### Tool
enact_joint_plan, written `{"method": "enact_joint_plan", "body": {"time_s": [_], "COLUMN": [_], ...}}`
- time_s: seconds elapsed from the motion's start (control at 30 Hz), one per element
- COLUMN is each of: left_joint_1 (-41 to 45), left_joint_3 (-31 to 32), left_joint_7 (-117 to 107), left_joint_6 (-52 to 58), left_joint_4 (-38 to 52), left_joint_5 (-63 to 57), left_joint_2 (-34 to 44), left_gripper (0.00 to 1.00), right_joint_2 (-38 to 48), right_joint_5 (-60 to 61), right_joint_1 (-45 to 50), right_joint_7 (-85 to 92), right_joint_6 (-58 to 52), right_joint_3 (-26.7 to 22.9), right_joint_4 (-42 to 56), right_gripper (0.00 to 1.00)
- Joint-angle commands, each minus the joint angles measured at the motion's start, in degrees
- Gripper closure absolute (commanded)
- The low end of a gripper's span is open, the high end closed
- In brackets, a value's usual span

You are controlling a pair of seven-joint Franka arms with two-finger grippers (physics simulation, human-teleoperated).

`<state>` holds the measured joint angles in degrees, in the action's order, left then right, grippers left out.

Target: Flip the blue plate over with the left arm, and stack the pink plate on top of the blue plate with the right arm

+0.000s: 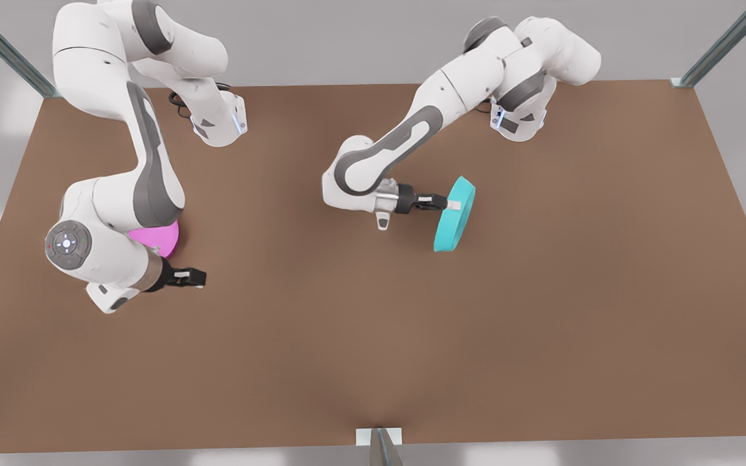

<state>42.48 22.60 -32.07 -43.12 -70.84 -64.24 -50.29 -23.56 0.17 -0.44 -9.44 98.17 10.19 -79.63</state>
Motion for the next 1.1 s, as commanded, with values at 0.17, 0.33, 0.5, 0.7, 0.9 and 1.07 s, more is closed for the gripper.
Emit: {"method": "enact_joint_plan", "body": {"time_s": [0.17,0.33,0.5,0.7,0.9,1.07], "left_joint_1": [4.37,7.27,8.67,11.22,12.36,12.98], "left_joint_3": [-1.69,-1.77,-1.86,-1.95,-2.04,-2.04], "left_joint_7": [0.69,1.83,1.83,2.10,2.10,2.19], "left_joint_6": [5.85,8.49,8.32,8.32,8.93,9.55], "left_joint_4": [0.09,4.92,5.01,5.01,5.01,5.10], "left_joint_5": [-3.97,-2.30,-5.98,-9.42,-13.19,-15.39], "left_joint_2": [-4.20,-8.77,-10.96,-13.51,-15.45,-17.38], "left_gripper": [0.79,0.79,0.79,0.79,0.79,0.79], "right_joint_2": [0.00,-0.79,-2.11,-2.20,-2.20,-2.20], "right_joint_5": [0.00,-6.23,-5.88,-5.80,-5.71,-5.88], "right_joint_1": [0.44,3.25,3.25,2.90,2.82,2.99], "right_joint_7": [-0.22,-0.84,-0.49,-0.84,-0.93,-0.93], "right_joint_6": [0.35,0.88,1.67,2.55,4.22,4.22], "right_joint_3": [0.18,0.18,0.27,0.18,0.18,0.18], "right_joint_4": [-0.09,0.00,0.00,1.32,1.32,1.32], "right_gripper": [0.00,0.00,0.00,0.00,0.00,0.00]}}
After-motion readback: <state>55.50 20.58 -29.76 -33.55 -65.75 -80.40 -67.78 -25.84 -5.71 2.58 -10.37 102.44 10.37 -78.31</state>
